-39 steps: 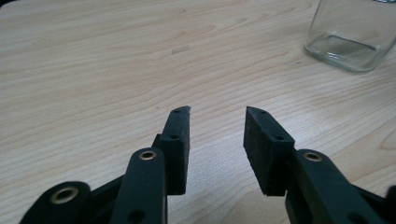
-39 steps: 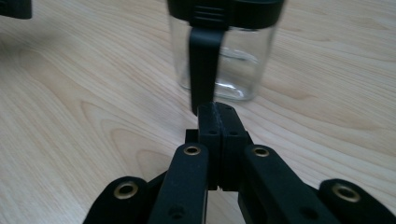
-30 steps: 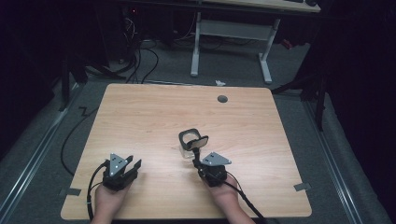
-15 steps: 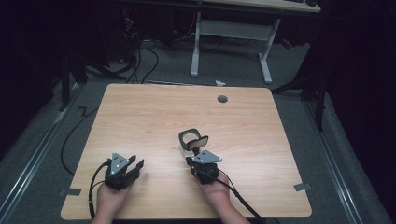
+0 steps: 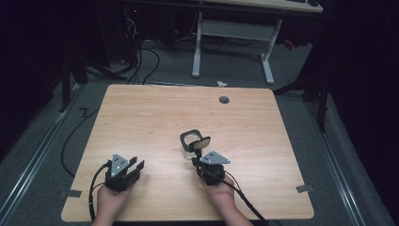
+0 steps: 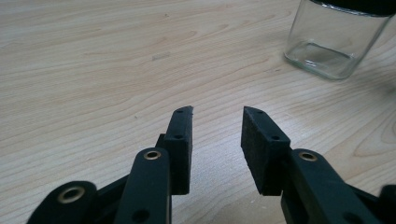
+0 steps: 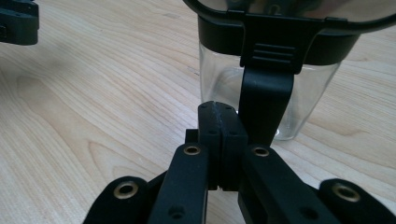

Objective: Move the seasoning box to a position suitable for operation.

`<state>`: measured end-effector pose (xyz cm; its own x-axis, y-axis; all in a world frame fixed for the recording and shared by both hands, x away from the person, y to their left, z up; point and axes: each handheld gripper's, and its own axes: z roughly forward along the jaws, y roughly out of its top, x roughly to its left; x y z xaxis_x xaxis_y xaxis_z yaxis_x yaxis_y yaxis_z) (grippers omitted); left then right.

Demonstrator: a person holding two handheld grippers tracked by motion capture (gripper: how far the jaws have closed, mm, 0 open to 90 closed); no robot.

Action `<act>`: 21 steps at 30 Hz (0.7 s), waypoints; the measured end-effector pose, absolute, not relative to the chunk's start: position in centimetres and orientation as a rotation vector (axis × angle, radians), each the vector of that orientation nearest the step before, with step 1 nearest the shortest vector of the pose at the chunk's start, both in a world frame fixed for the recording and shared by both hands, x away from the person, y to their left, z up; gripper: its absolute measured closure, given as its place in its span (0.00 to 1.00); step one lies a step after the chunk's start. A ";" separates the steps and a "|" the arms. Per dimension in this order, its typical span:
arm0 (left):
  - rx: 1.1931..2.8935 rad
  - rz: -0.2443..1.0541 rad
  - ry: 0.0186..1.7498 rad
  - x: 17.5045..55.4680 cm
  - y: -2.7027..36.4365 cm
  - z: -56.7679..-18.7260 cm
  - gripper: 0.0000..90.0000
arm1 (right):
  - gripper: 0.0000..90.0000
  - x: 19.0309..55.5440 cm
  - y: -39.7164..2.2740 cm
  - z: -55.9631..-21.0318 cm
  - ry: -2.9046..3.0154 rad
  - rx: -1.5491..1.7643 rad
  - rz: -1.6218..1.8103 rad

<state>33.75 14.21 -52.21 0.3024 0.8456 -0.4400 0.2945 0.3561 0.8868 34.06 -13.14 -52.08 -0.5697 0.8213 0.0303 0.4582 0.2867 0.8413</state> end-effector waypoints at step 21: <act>1.213 0.504 1.257 33.3 13.9 -52.2 0.83 | 1.00 34.9 -17.3 -52.1 2.093 1.254 1.185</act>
<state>33.26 13.85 -52.17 0.3089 0.8430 -0.4404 0.3054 0.3506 0.8853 34.92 -17.31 -52.12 -0.5009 0.8631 0.0645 0.4994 0.2273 0.8360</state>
